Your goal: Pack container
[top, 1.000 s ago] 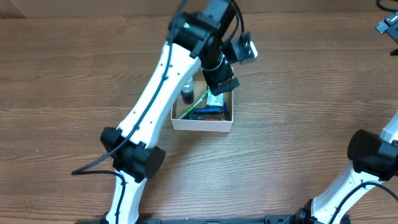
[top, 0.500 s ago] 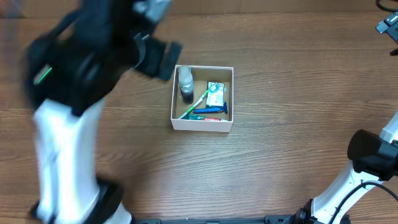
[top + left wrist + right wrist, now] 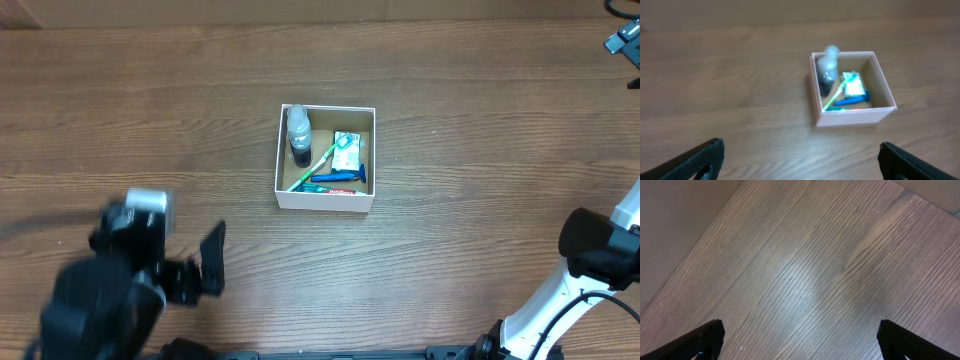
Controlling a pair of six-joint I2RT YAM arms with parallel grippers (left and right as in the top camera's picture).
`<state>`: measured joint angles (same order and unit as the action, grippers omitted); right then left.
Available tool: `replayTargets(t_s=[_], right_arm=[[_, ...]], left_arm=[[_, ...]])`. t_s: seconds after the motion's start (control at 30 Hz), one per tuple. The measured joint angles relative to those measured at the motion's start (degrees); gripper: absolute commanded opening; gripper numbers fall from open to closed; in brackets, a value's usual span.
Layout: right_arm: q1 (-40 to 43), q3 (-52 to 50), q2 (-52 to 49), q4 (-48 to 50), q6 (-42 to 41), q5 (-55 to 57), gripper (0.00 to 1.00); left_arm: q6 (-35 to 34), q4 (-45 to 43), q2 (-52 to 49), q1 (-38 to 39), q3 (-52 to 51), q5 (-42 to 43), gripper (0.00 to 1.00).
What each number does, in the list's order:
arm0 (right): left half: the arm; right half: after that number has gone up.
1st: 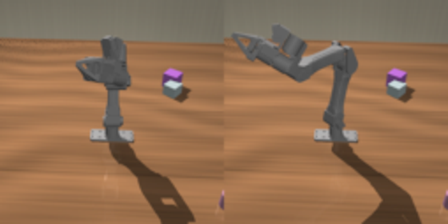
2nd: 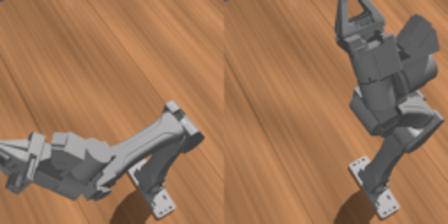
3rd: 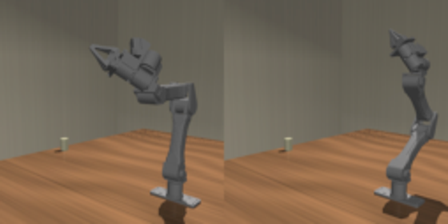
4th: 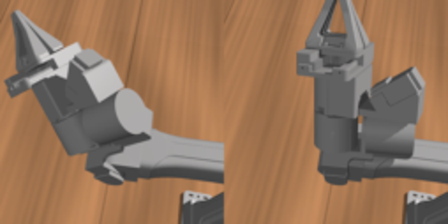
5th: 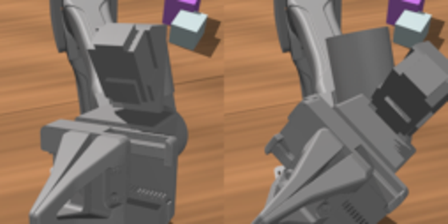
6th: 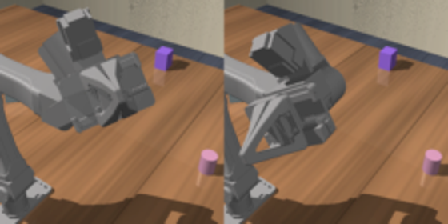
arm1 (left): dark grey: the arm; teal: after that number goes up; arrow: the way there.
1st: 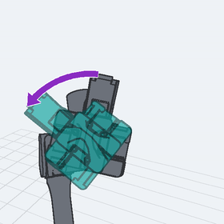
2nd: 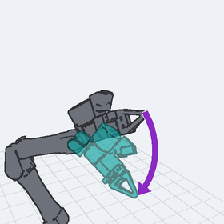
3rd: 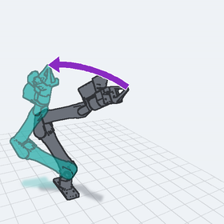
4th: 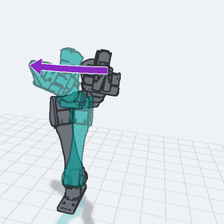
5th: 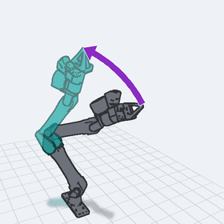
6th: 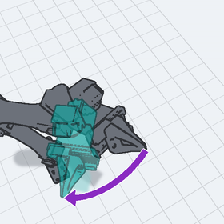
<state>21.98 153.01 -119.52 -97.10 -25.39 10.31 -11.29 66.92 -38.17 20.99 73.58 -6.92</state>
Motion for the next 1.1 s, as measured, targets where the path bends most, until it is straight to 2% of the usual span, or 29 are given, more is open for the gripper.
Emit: replayTargets(t_s=[0.07,0.13,0.23,0.37,0.47,0.57,0.73,0.87,0.97,1.1], right_arm=[[0.0,0.0,0.0,0.0,0.0,0.0,1.0],[0.0,0.0,0.0,0.0,0.0,0.0,1.0],[0.0,0.0,0.0,0.0,0.0,0.0,1.0],[0.0,0.0,0.0,0.0,0.0,0.0,1.0],[0.0,0.0,0.0,0.0,0.0,0.0,1.0],[0.0,0.0,0.0,0.0,0.0,0.0,1.0],[0.0,0.0,0.0,0.0,0.0,0.0,1.0],[0.0,0.0,0.0,0.0,0.0,0.0,1.0],[0.0,0.0,0.0,0.0,0.0,0.0,1.0],[0.0,0.0,0.0,0.0,0.0,0.0,1.0]], left_arm=[[-0.9,-4.6,9.9,0.0,-9.2,3.7,1.0],[-1.3,-7.2,14.3,0.0,-15.0,7.2,1.0],[-3.0,-6.7,15.2,0.0,-20.6,12.1,1.0],[-5.4,-1.4,14.9,0.0,-24.2,16.7,1.0],[-5.7,-5.9,14.9,0.0,-25.6,16.2,1.0],[-3.8,-13.6,14.8,0.0,-28.9,14.4,1.0],[3.8,-34.8,14.9,-0.3,-41.0,13.3,1.0],[6.7,-51.4,17.2,-5.3,-51.0,13.6,1.0],[7.3,-57.2,21.6,-9.8,-55.6,14.0,1.0],[7.4,-60.6,27.2,-15.9,-59.7,14.0,1.0]])
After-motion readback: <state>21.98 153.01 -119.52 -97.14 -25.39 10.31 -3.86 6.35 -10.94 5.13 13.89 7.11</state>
